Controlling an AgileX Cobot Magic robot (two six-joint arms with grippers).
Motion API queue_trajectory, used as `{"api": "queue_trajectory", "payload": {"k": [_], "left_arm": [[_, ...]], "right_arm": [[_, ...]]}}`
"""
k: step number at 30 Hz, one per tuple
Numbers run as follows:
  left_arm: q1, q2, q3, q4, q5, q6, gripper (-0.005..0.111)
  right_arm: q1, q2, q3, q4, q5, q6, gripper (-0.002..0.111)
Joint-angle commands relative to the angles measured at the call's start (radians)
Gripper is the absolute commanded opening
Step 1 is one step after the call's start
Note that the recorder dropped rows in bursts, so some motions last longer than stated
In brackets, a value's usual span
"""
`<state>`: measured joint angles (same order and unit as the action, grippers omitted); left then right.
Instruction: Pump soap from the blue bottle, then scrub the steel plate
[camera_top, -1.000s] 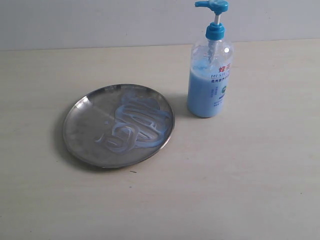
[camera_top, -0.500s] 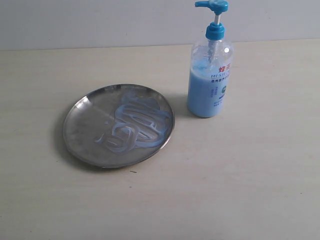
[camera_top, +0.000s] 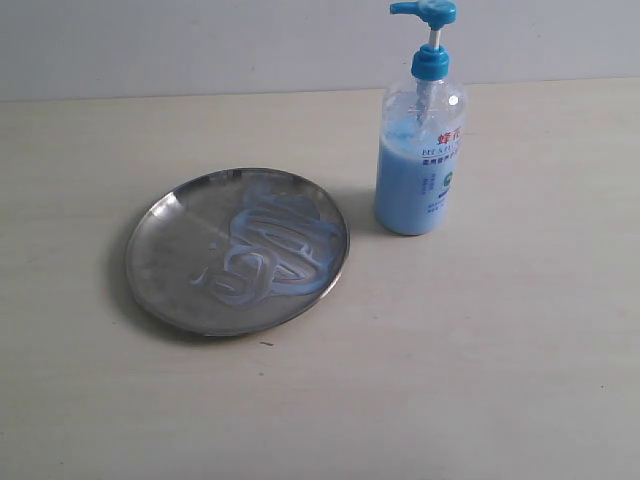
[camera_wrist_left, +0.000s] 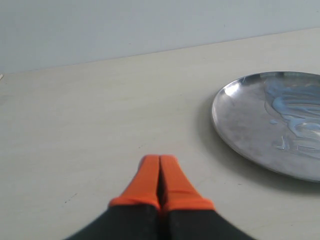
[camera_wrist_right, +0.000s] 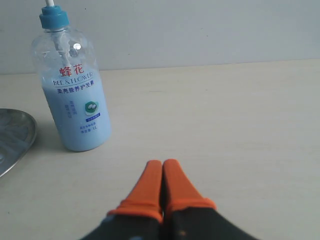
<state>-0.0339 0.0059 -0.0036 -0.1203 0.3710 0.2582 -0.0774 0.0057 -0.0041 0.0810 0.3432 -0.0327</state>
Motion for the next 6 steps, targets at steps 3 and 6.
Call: {"api": "queue_trajectory", "payload": {"k": [3,6], "left_arm": [[-0.007,-0.006,0.004,-0.006,-0.003,-0.005,0.000],[-0.007,-0.006,0.004,-0.006,-0.003,-0.005,0.000]], "right_arm": [[-0.005,-0.006,0.004,0.000,-0.001,0.001,0.000],[-0.005,-0.006,0.004,0.018,-0.001,0.001,0.000]]}}
